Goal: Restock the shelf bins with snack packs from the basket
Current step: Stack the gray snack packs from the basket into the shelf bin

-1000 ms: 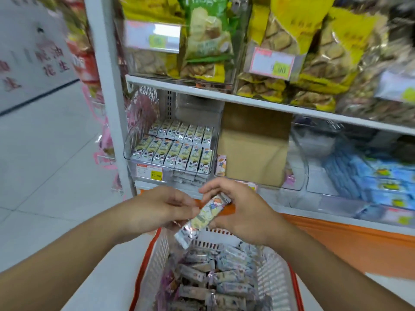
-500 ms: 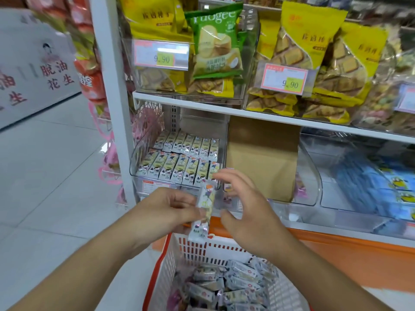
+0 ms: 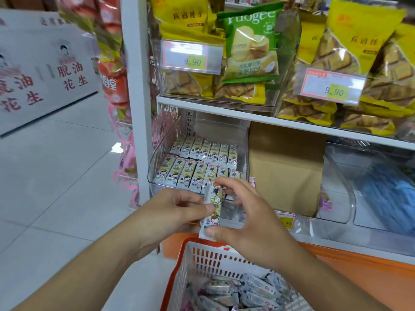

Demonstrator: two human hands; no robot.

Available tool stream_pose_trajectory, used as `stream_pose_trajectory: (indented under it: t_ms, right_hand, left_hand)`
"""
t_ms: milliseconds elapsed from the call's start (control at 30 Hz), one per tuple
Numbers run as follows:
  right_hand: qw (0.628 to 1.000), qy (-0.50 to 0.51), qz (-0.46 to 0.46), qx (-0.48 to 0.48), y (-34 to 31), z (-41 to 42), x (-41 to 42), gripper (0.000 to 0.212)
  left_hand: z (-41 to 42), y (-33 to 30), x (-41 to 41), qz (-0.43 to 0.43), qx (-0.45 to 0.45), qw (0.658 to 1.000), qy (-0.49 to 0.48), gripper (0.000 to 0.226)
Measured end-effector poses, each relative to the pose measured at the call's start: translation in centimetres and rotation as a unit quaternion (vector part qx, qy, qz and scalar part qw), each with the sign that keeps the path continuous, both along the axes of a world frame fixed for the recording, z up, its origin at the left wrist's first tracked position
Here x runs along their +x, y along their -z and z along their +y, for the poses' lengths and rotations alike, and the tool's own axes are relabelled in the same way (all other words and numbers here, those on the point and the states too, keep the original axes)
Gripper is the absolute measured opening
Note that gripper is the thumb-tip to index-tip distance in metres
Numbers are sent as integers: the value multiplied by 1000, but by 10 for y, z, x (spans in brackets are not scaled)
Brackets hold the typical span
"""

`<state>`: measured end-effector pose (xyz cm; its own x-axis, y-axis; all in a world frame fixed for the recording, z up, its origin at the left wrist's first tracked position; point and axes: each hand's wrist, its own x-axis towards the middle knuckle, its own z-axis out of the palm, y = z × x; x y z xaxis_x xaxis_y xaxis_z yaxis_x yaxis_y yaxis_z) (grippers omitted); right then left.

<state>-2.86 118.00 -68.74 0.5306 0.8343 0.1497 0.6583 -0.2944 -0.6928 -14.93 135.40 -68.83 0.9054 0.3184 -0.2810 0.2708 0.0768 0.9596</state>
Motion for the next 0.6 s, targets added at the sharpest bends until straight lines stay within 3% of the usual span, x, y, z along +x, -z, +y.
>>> stream_pose_trajectory:
  t_ms: [100,133,200,267,400,533,600]
  right_hand:
    - [1000,9,-26,10,-2,30,9,87]
    - [999,15,-37,14,-3,43,14,87]
    - [998,26,-61,7,-7,76,30,88]
    - [996,40,-74,-19,-8,115,52,94]
    - [991,58,-98,-73,-3,194,95,103]
    - [992,69,-45,-96,6,245,120,80]
    - [991,68,-36,-106,20,266,132,80]
  left_hand:
    - [17,-5,0,-9,25,998,-52,30]
    - [25,-4,0,-9,80,992,-95,31]
    - [45,1,-3,14,280,947,-154,35]
    - [59,7,-9,38,429,893,-131,47]
    - [70,17,-12,79,473,872,-104,57]
    - [71,17,-11,90,496,858,-104,55]
    - [75,18,-11,87,494,858,-110,49]
